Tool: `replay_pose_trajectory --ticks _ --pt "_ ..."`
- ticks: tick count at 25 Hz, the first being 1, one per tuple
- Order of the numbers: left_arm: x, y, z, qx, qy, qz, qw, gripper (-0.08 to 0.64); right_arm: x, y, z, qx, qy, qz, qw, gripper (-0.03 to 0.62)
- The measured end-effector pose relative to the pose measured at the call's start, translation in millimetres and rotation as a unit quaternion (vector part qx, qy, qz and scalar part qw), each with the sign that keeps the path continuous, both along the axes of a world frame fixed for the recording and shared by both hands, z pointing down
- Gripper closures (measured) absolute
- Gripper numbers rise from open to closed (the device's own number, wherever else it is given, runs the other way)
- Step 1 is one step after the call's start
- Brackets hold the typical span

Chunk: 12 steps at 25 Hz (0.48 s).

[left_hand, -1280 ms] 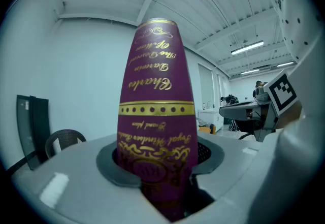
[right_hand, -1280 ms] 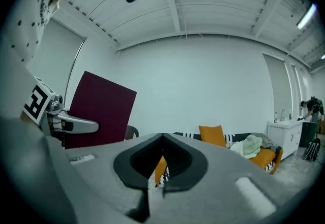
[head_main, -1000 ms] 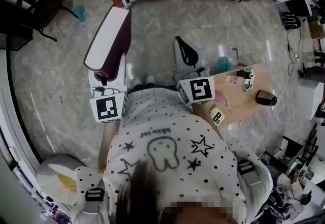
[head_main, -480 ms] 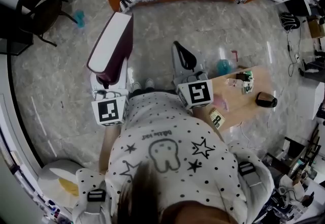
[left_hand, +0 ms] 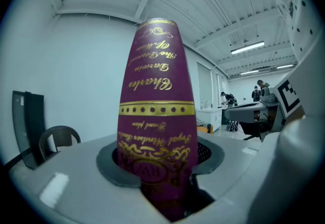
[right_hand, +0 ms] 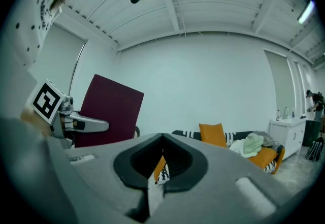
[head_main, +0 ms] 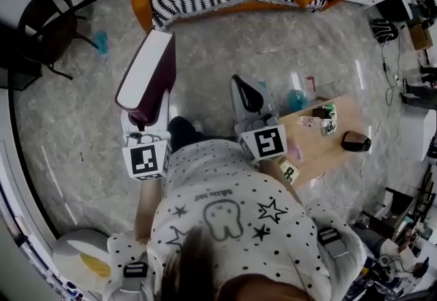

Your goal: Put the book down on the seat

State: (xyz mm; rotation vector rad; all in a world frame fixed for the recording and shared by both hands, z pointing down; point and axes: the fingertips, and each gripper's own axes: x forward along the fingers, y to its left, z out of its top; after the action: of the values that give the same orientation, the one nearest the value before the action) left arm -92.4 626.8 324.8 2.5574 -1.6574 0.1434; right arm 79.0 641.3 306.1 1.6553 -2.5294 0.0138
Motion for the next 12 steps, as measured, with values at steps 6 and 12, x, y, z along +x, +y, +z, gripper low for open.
replay_pose_trajectory --ticks 6,12 --pt "5.9 -10.8 -3.8 -0.008 0.012 0.001 0.9999 0.329 6.4 -11.7 -1.5 -0.005 -0.006 -0.002 1.0 0.591" --pt "3.7 -49.7 -3.8 -0.011 0.016 0.014 0.9997 0.33 0.3 -48.0 14.8 -0.024 0.007 0.007 1.0 0.592"
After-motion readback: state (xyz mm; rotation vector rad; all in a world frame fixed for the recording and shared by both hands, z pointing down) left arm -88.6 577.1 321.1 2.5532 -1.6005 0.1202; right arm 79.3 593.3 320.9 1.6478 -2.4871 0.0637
